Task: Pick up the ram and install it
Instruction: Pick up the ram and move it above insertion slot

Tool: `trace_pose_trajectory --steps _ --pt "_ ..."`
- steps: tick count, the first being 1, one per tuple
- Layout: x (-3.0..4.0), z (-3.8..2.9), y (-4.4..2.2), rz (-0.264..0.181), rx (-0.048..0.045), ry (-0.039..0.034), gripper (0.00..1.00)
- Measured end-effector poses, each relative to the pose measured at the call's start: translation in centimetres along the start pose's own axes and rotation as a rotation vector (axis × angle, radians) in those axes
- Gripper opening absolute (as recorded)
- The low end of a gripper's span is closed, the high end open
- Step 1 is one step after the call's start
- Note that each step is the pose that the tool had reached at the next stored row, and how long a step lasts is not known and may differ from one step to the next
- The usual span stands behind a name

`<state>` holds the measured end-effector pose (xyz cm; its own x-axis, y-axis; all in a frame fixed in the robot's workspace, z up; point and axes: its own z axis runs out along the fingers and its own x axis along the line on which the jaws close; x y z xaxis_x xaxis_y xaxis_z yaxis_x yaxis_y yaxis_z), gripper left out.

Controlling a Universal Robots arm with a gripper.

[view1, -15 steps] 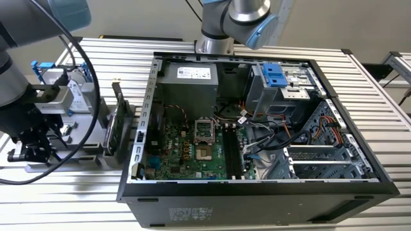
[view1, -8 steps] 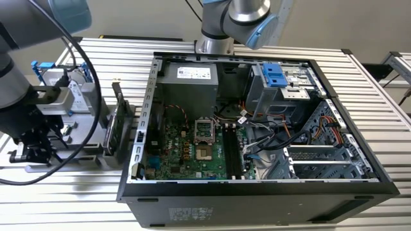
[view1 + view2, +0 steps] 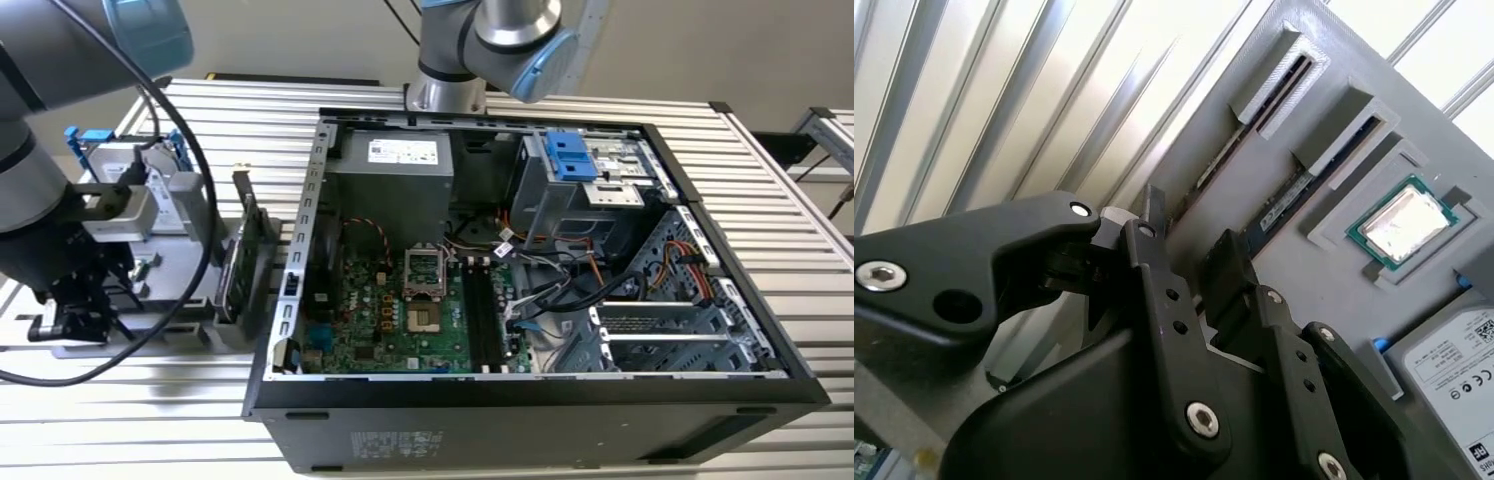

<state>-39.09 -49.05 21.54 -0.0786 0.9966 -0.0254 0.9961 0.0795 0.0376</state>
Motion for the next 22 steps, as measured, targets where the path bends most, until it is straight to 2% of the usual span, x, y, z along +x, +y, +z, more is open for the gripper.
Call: trace_pose_trajectory --steps 16,22 --pt "0.23 2.07 -0.07 0.0 0.0137 0.0009 1.0" --pt "0.23 2.38 -0.08 0.0 0.0145 0.0008 1.0"
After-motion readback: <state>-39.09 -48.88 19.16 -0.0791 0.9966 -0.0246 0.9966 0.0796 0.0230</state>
